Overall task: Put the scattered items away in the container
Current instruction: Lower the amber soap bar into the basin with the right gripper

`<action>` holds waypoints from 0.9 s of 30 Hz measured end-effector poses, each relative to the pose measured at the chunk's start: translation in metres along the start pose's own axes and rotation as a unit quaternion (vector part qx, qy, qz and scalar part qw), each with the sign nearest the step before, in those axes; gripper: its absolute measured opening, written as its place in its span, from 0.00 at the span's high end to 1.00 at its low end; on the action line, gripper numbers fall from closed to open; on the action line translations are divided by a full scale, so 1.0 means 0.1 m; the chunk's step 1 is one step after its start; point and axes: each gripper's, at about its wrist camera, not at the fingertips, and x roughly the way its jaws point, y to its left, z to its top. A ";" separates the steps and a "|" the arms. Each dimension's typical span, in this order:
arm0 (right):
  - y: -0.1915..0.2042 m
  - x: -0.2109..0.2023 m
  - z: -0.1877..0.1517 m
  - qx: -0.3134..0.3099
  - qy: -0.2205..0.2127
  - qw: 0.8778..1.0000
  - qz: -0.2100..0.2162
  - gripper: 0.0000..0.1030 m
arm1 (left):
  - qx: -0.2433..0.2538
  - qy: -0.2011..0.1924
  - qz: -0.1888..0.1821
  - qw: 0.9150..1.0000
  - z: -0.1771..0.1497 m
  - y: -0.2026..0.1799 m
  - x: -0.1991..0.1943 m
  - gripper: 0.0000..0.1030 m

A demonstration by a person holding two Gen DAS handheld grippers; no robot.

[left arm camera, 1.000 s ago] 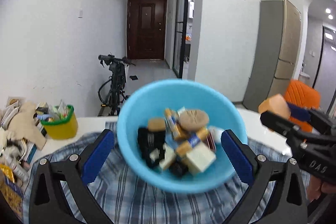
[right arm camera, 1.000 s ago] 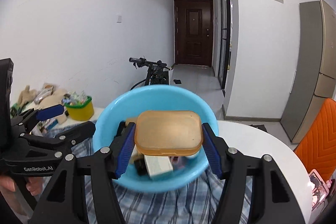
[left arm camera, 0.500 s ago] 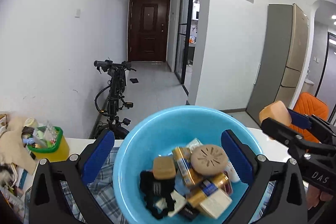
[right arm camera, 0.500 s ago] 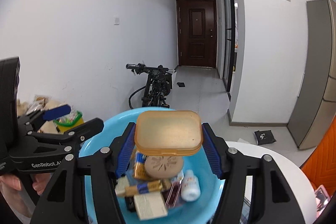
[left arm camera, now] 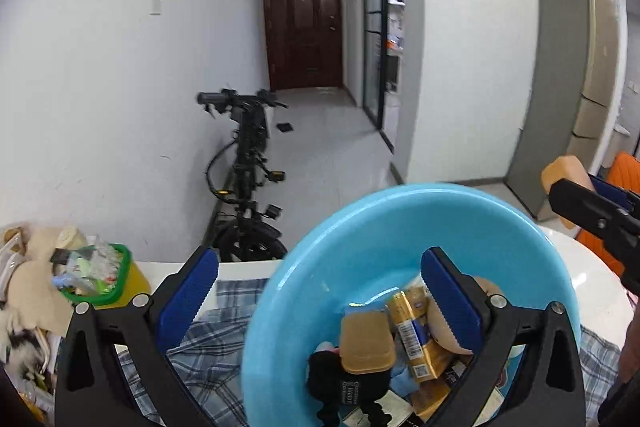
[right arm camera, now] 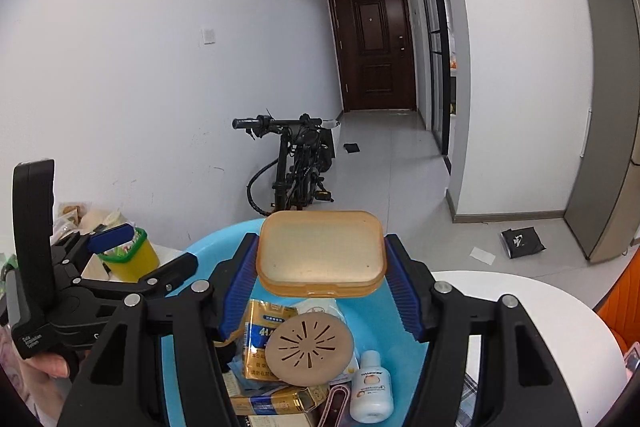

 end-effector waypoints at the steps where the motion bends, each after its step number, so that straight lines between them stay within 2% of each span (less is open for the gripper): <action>1: 0.00 0.02 -0.03 -0.002 0.004 1.000 0.003 0.41 | -0.004 0.007 -0.011 1.000 -0.02 0.00 0.03 0.00; 4: -0.01 0.11 -0.14 -0.001 0.021 1.000 0.013 0.41 | -0.007 0.029 -0.040 0.999 -0.07 -0.03 0.14 0.00; 7: -0.05 0.22 -0.26 0.001 0.051 0.998 0.019 0.41 | -0.011 0.052 -0.037 0.998 -0.11 -0.03 0.27 0.00; 12: -0.04 0.32 -0.34 -0.018 0.079 0.996 0.020 0.41 | -0.010 0.082 -0.045 0.996 -0.18 -0.06 0.40 0.00; 19: -0.01 0.57 -0.42 -0.034 0.106 0.994 0.014 0.41 | 0.021 0.082 -0.010 0.996 -0.23 -0.15 0.46 0.00; 27: 0.06 0.65 -0.49 -0.060 0.128 0.990 0.020 0.41 | 0.025 0.070 0.013 0.997 -0.17 -0.08 0.41 0.00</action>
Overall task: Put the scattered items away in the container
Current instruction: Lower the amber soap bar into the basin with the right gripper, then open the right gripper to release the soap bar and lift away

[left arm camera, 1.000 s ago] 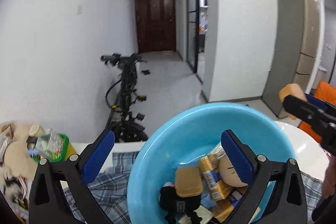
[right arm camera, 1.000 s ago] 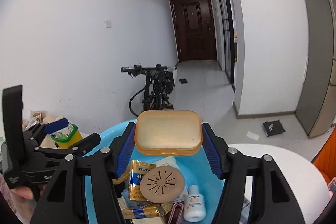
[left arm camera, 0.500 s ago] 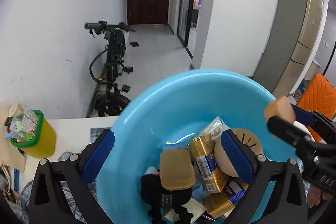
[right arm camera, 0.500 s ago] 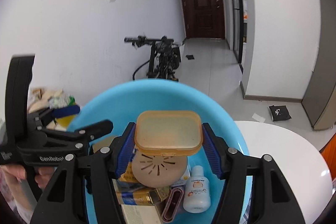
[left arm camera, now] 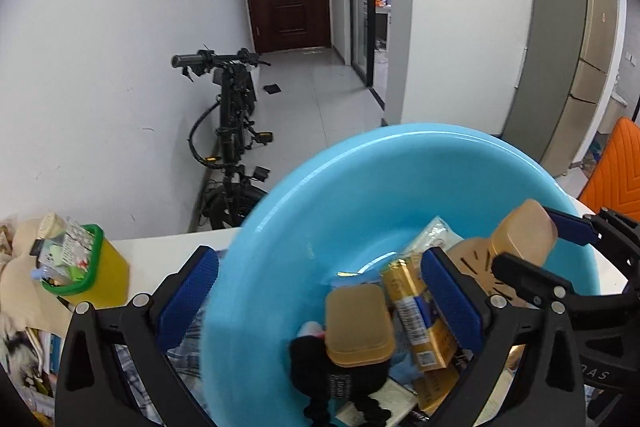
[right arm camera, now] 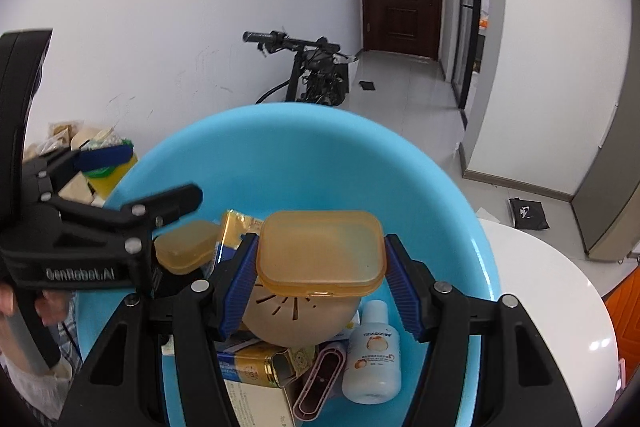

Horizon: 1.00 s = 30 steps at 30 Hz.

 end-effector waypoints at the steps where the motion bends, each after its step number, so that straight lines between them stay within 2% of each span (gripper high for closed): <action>1: 0.01 0.02 -0.01 -0.004 0.004 1.000 0.001 0.41 | -0.002 0.000 0.002 1.000 0.01 0.02 0.00 0.00; 10: 0.16 0.15 -0.09 -0.023 0.026 0.999 0.008 0.41 | -0.033 0.016 -0.036 0.999 0.03 0.13 0.04 0.00; 30: 0.26 0.21 -0.13 -0.033 0.032 0.999 0.006 0.41 | -0.028 0.014 -0.034 0.999 0.02 0.08 0.00 0.00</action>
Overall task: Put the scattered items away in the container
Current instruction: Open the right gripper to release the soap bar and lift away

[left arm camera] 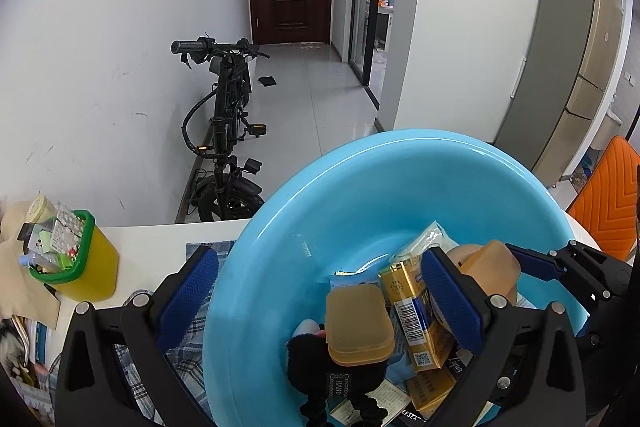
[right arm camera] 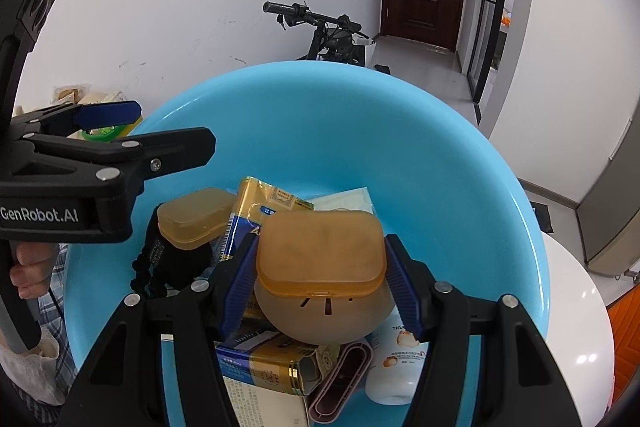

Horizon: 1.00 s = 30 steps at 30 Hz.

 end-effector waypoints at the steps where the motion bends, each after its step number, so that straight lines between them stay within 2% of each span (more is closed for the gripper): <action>1: 0.00 0.00 0.00 0.000 0.000 1.000 0.000 0.41 | 0.001 0.000 0.000 1.000 0.00 0.00 0.00 0.00; 6: -0.04 -0.01 0.00 0.011 -0.003 1.000 0.005 0.33 | 0.007 -0.001 0.003 1.000 -0.01 -0.03 -0.02 0.00; 13: -0.06 -0.09 0.01 0.014 -0.012 1.000 0.002 0.33 | 0.009 0.000 0.000 1.000 -0.01 -0.07 -0.02 0.00; 17: -0.08 -0.21 0.03 0.014 -0.029 0.999 -0.007 0.22 | 0.008 -0.014 0.007 1.000 -0.01 -0.08 -0.10 0.00; 19: -0.11 -0.28 0.06 0.018 -0.036 0.999 -0.012 0.22 | 0.006 -0.013 0.012 1.000 -0.01 -0.09 -0.14 0.00; 25: -0.17 -0.48 0.10 0.024 -0.044 0.999 -0.022 0.20 | 0.015 -0.026 0.016 0.999 -0.05 -0.09 -0.44 0.00; 30: -0.15 -0.64 0.03 0.025 -0.036 0.999 -0.006 0.20 | 0.003 -0.028 0.014 1.000 -0.11 -0.04 -0.75 0.00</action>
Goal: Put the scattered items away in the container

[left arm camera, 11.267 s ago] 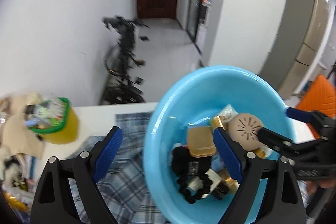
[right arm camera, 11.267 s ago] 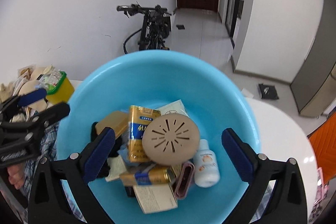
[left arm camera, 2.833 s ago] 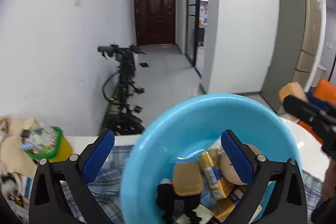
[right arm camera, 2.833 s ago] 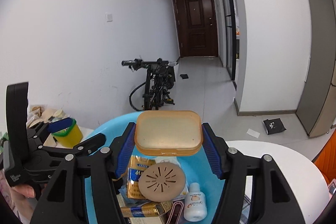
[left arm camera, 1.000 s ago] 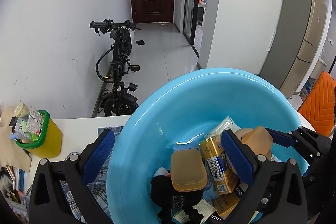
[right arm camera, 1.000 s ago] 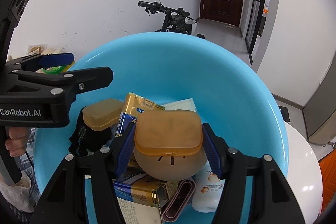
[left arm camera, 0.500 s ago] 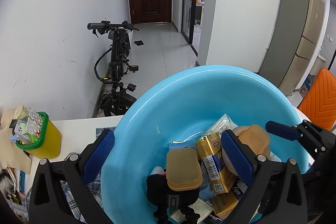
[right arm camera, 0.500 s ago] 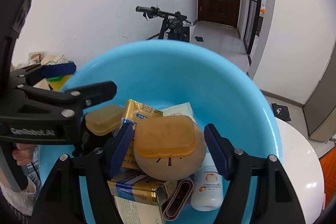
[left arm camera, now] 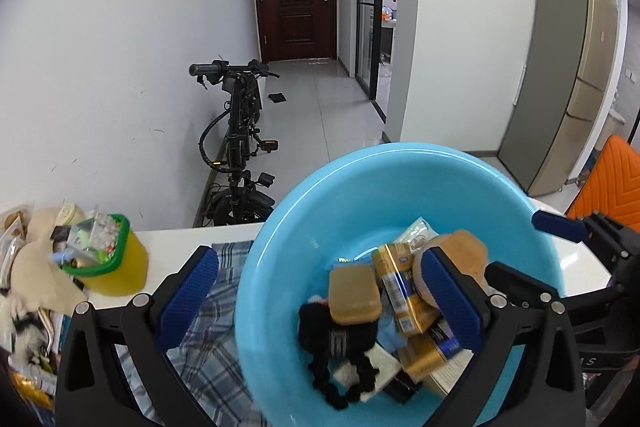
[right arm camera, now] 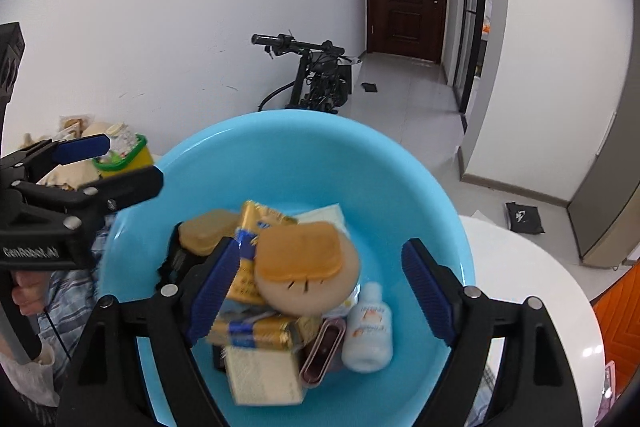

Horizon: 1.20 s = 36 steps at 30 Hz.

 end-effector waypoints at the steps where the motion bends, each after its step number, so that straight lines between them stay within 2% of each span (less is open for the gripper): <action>1: 0.02 -0.04 -0.01 -0.002 0.000 1.000 -0.001 0.20 | -0.002 0.001 -0.004 1.000 -0.01 0.01 -0.06 0.00; 8: 0.27 -0.52 -0.11 -0.023 -0.015 1.000 -0.005 0.19 | -0.009 -0.013 -0.004 1.000 -0.10 0.00 -0.58 0.00; 14: 0.42 -0.99 -0.33 -0.017 -0.048 0.999 -0.019 0.05 | -0.009 -0.032 -0.018 0.999 -0.34 -0.05 -1.04 0.00; 17: 0.49 -1.24 -0.50 -0.018 -0.068 0.997 -0.025 0.01 | 0.005 -0.062 -0.015 0.998 -0.53 -0.11 -1.33 0.00; 20: 0.59 -1.44 -0.63 -0.026 -0.076 0.996 -0.035 0.01 | 0.018 -0.090 -0.014 0.996 -0.72 -0.16 -1.63 0.00; 26: 0.70 -1.81 -0.83 -0.024 -0.093 0.995 -0.036 0.01 | 0.024 -0.111 -0.026 0.993 -0.95 -0.19 -2.05 0.00; 32: 0.79 -2.03 -1.03 -0.022 -0.102 0.994 -0.035 0.01 | 0.008 -0.124 -0.034 0.992 -1.16 -0.18 -2.27 0.00; 36: 0.84 -2.17 -1.19 -0.023 -0.125 0.992 -0.022 0.01 | 0.002 -0.149 -0.042 0.988 -1.32 -0.18 -2.40 0.00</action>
